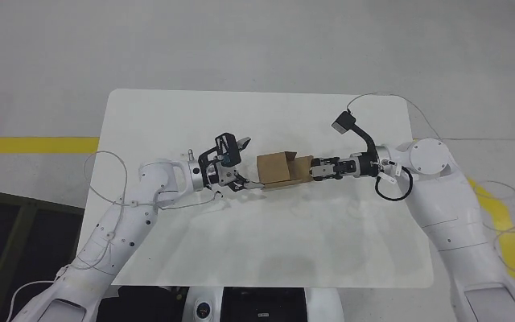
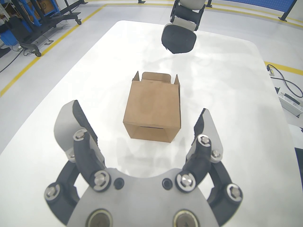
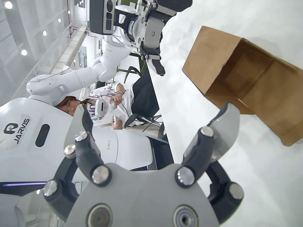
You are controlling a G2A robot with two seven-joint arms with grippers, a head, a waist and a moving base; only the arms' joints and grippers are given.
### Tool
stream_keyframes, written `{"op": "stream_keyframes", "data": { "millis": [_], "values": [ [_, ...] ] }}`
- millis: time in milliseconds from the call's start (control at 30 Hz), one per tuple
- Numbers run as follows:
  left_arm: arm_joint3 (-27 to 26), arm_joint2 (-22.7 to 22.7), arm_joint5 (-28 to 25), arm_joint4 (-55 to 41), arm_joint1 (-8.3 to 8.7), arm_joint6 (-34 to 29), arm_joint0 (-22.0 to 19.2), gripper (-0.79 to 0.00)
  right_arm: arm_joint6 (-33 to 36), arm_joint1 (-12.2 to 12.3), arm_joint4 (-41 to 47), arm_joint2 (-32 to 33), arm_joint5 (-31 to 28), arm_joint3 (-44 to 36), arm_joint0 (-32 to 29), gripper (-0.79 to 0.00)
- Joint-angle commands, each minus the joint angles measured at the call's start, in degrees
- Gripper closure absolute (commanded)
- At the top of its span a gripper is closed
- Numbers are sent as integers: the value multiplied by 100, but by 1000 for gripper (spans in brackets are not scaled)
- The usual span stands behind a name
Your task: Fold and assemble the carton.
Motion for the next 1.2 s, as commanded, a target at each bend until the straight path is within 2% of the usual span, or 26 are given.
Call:
{"op": "stream_keyframes", "data": {
  "millis": [0, 200, 467, 800, 1167],
  "values": [
    [0, 0, 0, 0, 0, 1, 0, -785, 20, 10, -12, -27, 20, 12, 6, -785],
    [-102, 19, 242, 173, -1, -248, 153, -785, 90, 57, -41, -100, 90, -94, -55, -785],
    [283, 216, 701, 394, -97, 74, 177, -785, -85, 52, -234, -325, 356, -162, -181, -785],
    [716, 550, 575, 507, -244, 384, -55, -785, -570, -71, -127, -687, 587, 210, -53, -785],
    [1097, 779, 185, 1112, -347, 1052, -489, -785, -338, -312, 287, -1191, 139, 805, 440, -785]
  ]
}}
